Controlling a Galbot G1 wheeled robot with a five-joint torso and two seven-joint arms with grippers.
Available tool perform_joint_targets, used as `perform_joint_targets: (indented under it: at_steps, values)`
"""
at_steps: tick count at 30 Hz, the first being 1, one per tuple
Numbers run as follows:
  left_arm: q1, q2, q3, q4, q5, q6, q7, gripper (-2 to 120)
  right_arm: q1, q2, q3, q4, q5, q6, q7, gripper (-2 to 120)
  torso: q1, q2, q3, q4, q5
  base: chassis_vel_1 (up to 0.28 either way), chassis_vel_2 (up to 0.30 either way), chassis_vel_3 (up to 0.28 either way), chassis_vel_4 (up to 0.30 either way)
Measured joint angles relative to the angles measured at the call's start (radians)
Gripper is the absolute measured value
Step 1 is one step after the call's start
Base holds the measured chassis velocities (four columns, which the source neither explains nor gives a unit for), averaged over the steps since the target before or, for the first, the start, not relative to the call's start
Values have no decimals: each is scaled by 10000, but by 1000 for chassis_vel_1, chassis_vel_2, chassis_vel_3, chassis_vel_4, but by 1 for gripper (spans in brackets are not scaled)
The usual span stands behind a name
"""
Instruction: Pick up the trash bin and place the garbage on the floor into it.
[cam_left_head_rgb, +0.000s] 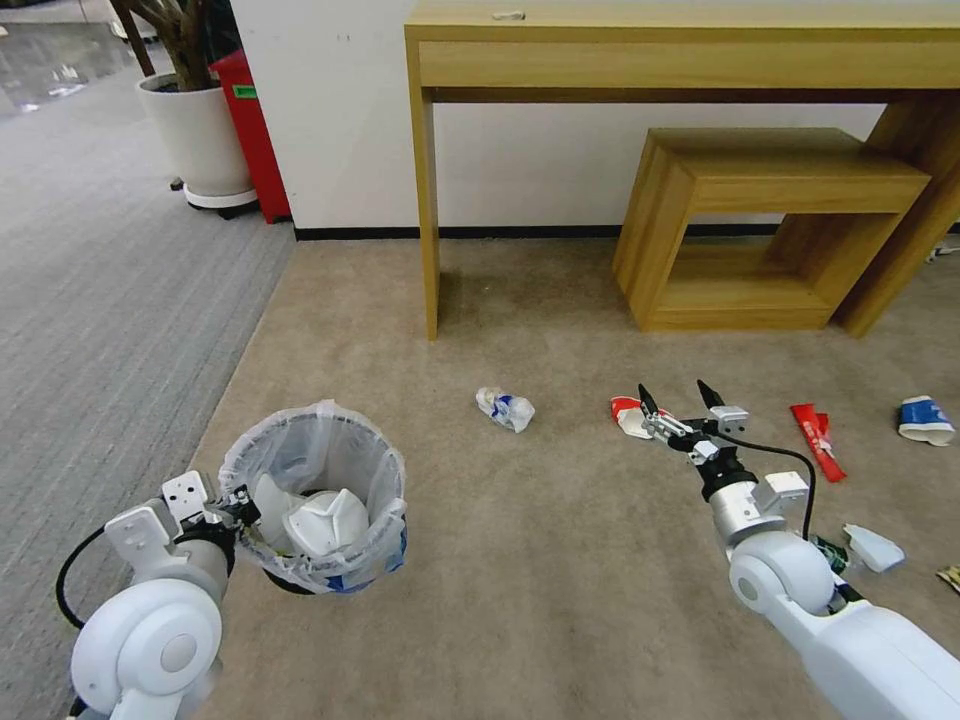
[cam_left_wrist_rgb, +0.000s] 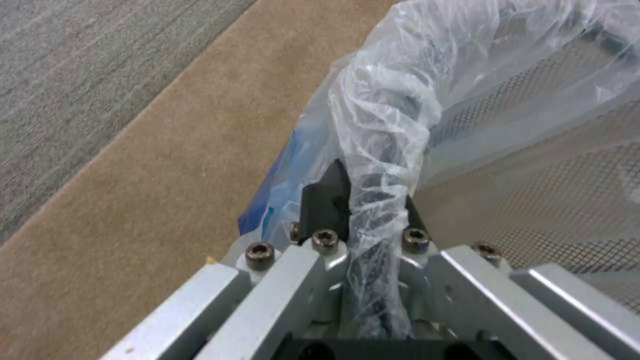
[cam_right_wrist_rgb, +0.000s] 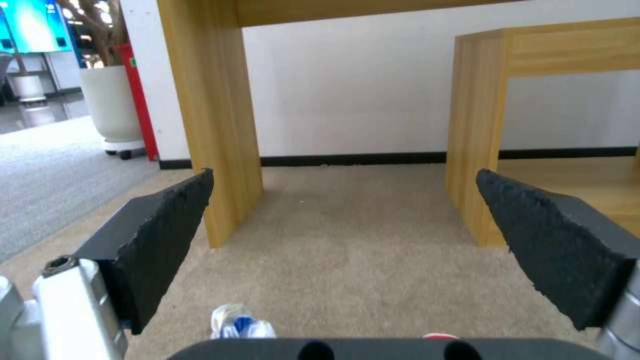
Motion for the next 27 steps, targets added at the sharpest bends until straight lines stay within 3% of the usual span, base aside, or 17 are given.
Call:
perform_joint_targets:
  at_steps: [27]
  values:
    - [50, -60, 30, -42, 80, -14, 25, 1, -49, -43, -27, 126, -8, -48, -5, 100, 0, 1, -1, 0, 0, -81, 89, 84, -84]
